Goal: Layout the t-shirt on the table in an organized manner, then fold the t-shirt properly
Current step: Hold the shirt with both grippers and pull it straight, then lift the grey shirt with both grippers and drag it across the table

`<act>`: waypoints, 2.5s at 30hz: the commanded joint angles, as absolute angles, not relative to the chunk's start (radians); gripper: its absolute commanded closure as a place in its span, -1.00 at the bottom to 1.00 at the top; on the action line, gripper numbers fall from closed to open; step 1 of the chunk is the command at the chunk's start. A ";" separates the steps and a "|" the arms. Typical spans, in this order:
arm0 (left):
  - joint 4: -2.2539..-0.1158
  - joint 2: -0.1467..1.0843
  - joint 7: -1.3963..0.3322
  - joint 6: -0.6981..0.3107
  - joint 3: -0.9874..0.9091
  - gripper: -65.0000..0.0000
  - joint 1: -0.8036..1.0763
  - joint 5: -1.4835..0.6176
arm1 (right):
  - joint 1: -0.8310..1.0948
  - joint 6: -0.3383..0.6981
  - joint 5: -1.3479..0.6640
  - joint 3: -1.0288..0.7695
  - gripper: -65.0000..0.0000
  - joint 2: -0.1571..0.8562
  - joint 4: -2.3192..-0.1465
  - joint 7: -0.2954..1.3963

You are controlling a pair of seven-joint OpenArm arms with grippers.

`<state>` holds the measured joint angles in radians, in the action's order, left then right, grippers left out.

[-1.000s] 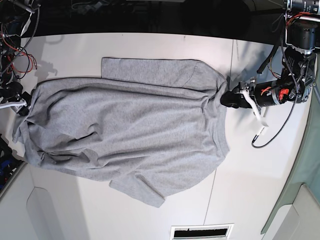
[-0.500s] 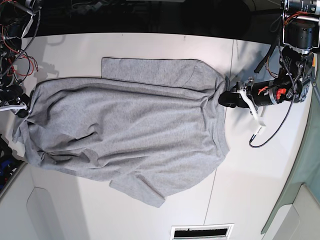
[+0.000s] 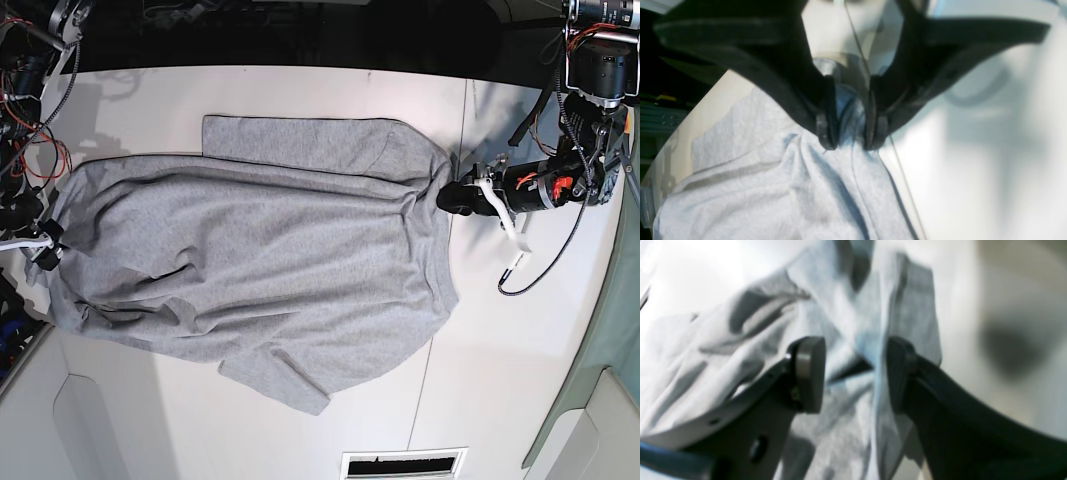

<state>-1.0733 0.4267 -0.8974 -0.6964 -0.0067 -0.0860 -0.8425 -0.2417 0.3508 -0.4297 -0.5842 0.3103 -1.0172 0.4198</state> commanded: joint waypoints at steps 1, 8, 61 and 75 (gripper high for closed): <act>-1.084 0.437 -0.912 -0.698 -0.008 0.48 -0.094 -0.830 | -0.258 0.337 -0.420 -0.585 0.09 0.330 -1.037 0.401; -1.084 0.437 -0.905 -0.698 -0.008 0.48 -0.094 -0.830 | -0.228 0.284 -0.374 -0.577 0.09 0.330 -1.036 0.415; -1.088 0.496 -0.897 -0.698 -0.008 0.79 -0.154 -0.780 | 0.078 0.408 -0.621 -0.794 1.00 0.249 -1.530 0.649; -1.088 0.477 -0.844 -0.698 -0.005 0.60 -0.256 -0.791 | 0.081 0.435 -0.605 -0.693 1.00 0.246 -1.530 0.657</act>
